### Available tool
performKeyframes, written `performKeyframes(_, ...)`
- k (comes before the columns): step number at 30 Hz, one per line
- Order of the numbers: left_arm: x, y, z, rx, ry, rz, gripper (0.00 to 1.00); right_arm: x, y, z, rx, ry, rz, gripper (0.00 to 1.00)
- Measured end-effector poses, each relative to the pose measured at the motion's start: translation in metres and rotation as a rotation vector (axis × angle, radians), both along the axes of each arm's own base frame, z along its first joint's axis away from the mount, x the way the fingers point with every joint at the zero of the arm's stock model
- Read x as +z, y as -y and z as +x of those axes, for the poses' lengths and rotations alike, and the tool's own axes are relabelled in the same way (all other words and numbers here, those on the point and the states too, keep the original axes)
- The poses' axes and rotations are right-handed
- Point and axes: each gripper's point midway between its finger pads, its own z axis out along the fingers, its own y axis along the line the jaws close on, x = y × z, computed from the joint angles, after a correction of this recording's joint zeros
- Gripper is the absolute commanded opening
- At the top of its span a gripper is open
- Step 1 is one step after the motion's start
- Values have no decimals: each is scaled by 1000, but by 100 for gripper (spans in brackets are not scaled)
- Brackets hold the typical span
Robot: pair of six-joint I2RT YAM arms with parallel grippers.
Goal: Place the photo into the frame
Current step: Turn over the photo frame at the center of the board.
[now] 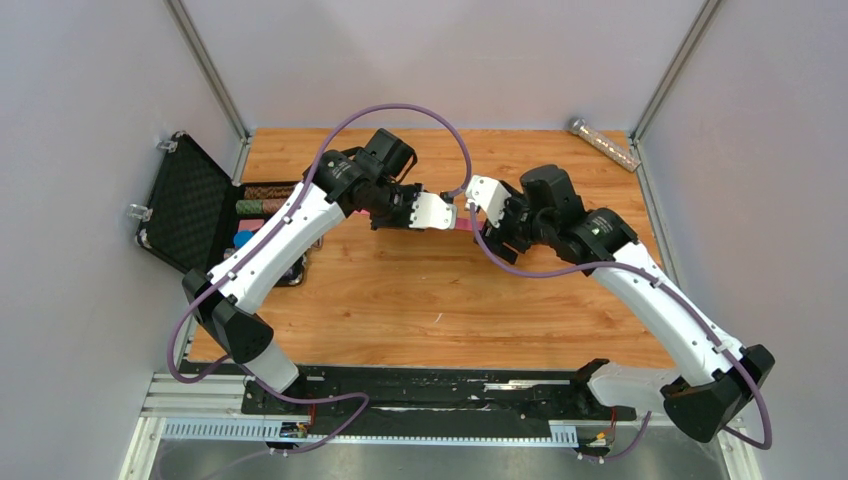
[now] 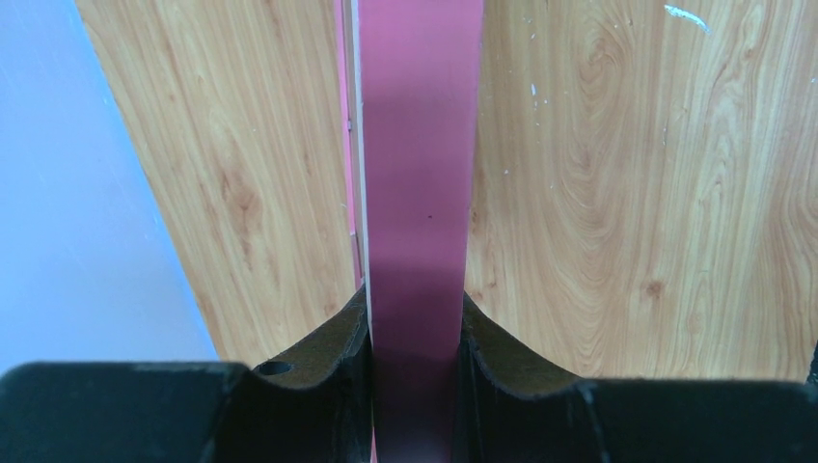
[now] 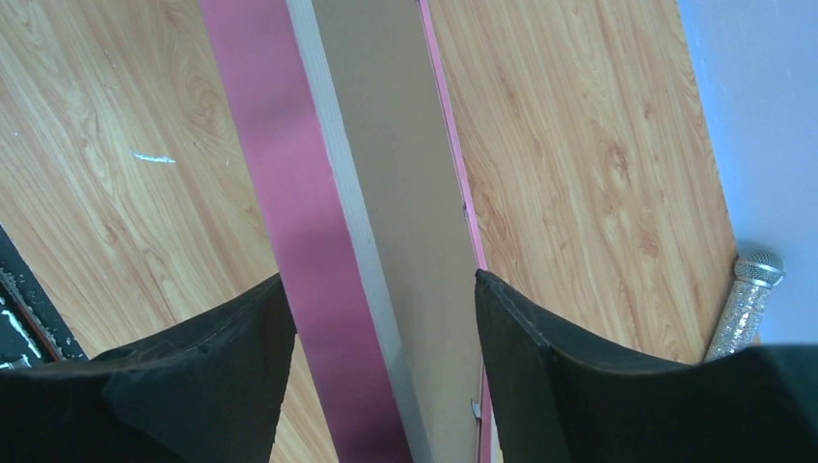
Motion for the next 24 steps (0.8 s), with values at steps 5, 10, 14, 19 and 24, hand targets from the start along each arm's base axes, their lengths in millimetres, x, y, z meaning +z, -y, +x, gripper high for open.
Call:
performKeyframes(5, -1, 0, 0, 1, -4, 0, 0, -5, -2, 3, -1, -13, -9, 60)
performKeyframes(10, -1, 1, 0, 1, -4, 0, 0, -4, -4, 6, -3, -16, -8, 57)
performKeyframes(14, -1, 1, 0, 0, -4, 0, 0, -4, -5, 8, -3, -16, -10, 49)
performKeyframes(19, -1, 2, 2, 2, -2, -4, 0, -5, -5, 7, 0, -21, -16, 38)
performKeyframes(24, -2, 3, 5, -1, 5, -1, 0, -8, -5, 2, 47, -14, -55, 17)
